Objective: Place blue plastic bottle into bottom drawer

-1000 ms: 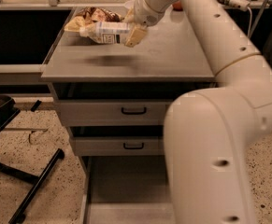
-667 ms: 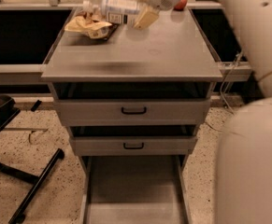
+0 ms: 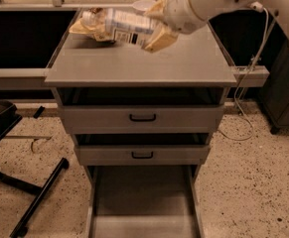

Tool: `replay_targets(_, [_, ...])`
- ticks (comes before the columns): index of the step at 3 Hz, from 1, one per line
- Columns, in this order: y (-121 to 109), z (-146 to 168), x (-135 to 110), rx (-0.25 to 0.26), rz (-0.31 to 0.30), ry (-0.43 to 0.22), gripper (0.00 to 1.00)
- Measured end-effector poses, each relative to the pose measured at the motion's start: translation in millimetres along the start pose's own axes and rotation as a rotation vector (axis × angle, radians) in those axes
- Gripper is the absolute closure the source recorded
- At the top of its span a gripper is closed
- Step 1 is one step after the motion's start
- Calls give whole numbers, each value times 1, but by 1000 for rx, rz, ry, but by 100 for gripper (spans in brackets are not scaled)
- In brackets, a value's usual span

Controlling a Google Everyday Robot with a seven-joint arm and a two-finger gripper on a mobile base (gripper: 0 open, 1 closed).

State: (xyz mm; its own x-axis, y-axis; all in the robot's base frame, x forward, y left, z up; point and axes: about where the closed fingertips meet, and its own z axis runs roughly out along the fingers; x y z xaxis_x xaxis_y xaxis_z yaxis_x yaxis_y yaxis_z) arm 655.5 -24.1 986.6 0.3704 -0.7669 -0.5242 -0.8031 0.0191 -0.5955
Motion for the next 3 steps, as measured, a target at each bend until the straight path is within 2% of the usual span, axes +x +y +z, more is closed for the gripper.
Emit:
replay_targets(1, [64,11,-1,-63,43,-33,100])
replay_targets(2, [103,32,8,-144,50,-15,100])
replay_targets(3, [103,32,8,-144,50,-15,100])
